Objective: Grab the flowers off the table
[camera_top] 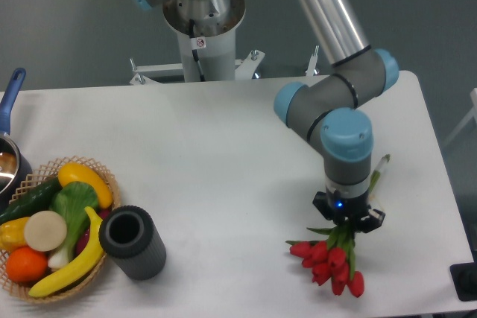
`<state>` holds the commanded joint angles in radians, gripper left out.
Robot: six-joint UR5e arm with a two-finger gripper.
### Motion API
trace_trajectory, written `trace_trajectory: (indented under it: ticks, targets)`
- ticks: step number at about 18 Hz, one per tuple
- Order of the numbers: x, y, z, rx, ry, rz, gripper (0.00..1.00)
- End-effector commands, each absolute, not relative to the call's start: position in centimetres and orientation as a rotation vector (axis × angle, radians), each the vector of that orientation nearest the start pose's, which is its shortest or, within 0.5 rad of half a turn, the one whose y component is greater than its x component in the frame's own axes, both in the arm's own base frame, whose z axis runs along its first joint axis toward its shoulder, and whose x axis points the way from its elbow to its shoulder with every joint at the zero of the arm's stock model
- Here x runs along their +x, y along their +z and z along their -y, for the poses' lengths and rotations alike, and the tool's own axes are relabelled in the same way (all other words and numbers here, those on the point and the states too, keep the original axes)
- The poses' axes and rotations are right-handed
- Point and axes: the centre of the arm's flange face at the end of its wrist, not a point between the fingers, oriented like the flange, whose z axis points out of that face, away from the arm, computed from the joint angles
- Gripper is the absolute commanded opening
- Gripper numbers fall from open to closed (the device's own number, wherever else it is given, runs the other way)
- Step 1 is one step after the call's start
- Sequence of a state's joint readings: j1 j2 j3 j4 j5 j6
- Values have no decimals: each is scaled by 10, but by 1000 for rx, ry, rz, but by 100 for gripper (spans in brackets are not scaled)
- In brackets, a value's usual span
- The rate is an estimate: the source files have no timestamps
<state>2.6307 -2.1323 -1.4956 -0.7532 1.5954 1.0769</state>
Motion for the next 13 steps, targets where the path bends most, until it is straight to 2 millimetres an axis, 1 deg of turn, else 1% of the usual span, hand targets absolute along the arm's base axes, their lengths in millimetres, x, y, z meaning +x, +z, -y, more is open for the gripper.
trace_trajectory:
  ticks: [2,3,5,8,10,13]
  targets:
    - [-559,282,-441,-2929,422,6,4]
    - [-559,293,-441,-2912,425,4,4]
    - [-564,302,-441,-2933,402,-46,4]
    - [-569,319,-446,-2981,320,-124,4]
    - [-572,325,-448,-2999,281,-128,4]
    - [-573,328,-447,-3001,278,-135,4]
